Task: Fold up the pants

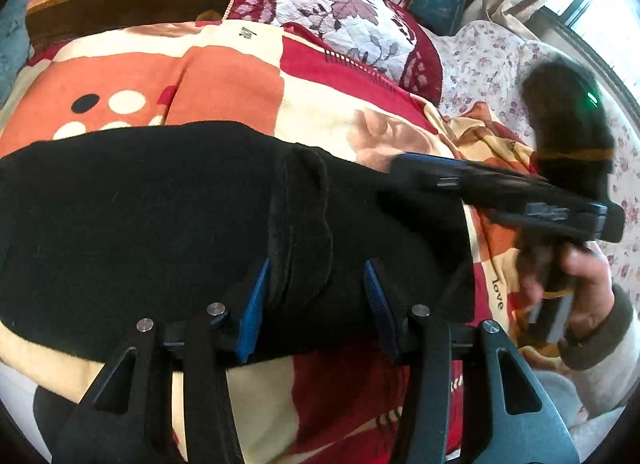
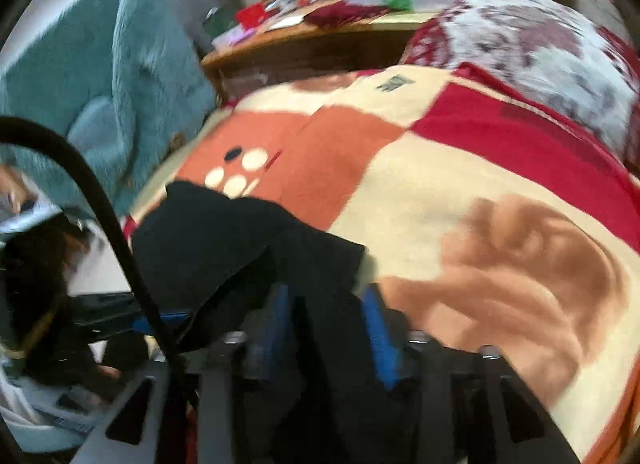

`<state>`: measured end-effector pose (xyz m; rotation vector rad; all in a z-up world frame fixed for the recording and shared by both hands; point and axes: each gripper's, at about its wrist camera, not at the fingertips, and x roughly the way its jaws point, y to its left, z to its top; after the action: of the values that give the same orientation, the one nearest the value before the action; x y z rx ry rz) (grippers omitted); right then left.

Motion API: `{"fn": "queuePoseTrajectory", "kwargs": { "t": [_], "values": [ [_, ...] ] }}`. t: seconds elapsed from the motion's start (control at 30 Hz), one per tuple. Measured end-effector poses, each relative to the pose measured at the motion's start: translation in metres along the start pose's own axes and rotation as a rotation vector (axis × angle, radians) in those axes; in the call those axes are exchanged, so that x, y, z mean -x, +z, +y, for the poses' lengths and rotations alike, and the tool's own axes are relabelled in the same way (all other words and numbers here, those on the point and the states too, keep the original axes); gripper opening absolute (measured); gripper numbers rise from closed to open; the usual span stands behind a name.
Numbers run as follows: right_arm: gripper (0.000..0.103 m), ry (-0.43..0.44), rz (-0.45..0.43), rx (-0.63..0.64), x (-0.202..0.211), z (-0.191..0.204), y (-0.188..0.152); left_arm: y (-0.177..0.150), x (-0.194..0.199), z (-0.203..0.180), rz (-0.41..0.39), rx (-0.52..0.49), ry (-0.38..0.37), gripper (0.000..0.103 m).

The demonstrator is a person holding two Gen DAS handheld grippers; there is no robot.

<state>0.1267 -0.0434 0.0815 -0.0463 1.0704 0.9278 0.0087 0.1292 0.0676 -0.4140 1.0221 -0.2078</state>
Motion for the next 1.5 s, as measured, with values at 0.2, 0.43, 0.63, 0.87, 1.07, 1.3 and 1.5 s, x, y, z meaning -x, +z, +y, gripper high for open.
{"fn": "queuePoseTrajectory", "kwargs": {
  "t": [0.2, 0.43, 0.63, 0.87, 1.07, 1.3, 1.5],
  "values": [
    [0.056, 0.013, -0.060, -0.166, 0.051, -0.028, -0.046, -0.005, -0.001, 0.000, 0.000, 0.029, -0.010, 0.047],
    [0.067, 0.002, -0.066, -0.301, 0.060, -0.041, -0.077, -0.005, -0.004, -0.003, 0.010, 0.031, 0.000, 0.047],
    [0.066, 0.125, 0.013, -0.401, 0.025, -0.056, -0.087, -0.008, -0.009, -0.006, 0.022, 0.030, 0.016, 0.047],
    [0.034, 0.103, -0.010, -0.326, 0.026, -0.046, -0.083, -0.010, -0.016, -0.016, 0.057, 0.023, -0.008, 0.047],
    [0.033, 0.048, 0.010, -0.280, 0.036, -0.049, -0.074, -0.013, -0.016, -0.023, 0.045, 0.017, -0.014, 0.047],
    [0.048, 0.019, -0.009, -0.408, 0.037, -0.070, -0.087, -0.016, -0.003, -0.021, 0.039, 0.016, -0.009, 0.047],
    [0.048, -0.091, -0.097, -0.295, 0.078, -0.043, -0.070, -0.021, 0.018, -0.017, -0.003, 0.019, 0.017, 0.047]
  ]
}}
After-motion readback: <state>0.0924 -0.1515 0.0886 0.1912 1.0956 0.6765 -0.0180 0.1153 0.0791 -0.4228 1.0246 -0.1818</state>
